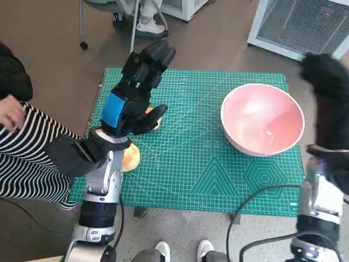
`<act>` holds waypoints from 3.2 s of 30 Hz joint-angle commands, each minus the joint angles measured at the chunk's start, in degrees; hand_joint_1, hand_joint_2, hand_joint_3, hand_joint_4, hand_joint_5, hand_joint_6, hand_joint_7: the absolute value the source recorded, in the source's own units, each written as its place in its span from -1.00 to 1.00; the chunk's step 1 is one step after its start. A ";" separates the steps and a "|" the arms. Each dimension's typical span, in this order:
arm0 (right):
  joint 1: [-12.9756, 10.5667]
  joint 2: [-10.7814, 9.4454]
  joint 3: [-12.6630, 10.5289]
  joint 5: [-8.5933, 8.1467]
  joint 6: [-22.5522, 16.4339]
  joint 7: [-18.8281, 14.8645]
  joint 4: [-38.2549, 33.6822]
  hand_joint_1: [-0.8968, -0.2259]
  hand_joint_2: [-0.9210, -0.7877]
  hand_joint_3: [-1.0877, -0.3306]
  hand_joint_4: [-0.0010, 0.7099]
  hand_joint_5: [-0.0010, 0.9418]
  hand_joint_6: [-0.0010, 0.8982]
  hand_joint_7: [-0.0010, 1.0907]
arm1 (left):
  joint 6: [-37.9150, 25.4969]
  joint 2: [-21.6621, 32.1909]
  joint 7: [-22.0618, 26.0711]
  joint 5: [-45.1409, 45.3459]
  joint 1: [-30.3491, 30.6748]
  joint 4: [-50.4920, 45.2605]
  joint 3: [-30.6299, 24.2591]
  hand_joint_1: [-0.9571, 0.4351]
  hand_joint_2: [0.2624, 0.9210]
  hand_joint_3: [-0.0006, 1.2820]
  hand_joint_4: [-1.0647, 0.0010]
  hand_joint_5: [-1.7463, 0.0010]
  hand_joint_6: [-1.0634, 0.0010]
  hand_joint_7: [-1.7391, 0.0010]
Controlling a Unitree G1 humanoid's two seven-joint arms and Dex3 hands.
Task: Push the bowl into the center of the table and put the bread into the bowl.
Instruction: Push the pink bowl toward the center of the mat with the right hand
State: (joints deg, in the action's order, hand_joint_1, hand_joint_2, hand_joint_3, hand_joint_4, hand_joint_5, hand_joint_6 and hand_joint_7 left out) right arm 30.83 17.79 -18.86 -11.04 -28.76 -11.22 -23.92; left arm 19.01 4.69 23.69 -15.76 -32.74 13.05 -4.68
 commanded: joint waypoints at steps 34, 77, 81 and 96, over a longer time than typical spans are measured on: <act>13.55 2.83 -6.47 -2.12 2.41 4.24 -47.15 -0.31 -1.00 -0.50 -0.73 -0.99 -0.98 -0.21 | 0.26 1.40 0.20 0.92 0.13 0.14 -0.65 -0.48 0.97 -0.56 0.99 0.64 1.00 0.35; 23.77 -10.77 -11.50 -9.07 12.13 -0.20 -50.90 -0.40 -1.00 -0.41 -0.66 -1.00 -0.78 -0.44 | 3.23 4.57 0.77 0.47 4.25 -0.83 -2.83 -0.52 1.00 -0.63 0.79 0.90 0.99 0.36; 24.64 -11.78 -11.75 -9.58 12.55 -0.35 -51.00 -0.40 -1.00 -0.42 -0.67 -1.00 -0.78 -0.44 | 4.01 4.87 0.61 0.76 4.61 -0.57 -3.01 -0.53 1.00 -0.60 0.77 0.93 0.97 0.38; 27.05 -15.26 -12.06 -9.84 13.64 -0.19 -51.57 -0.29 -1.00 -0.47 -0.75 -1.00 -0.79 -0.48 | 5.03 5.56 -0.85 1.71 5.60 -0.90 -3.02 -0.54 1.00 -0.57 0.73 0.97 0.92 0.48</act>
State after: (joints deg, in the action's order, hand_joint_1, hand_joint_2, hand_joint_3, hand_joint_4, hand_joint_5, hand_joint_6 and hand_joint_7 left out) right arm 57.86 3.65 -30.55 -20.31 -16.33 -11.50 -74.49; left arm 23.15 9.83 23.35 -14.76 -27.71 12.82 -7.59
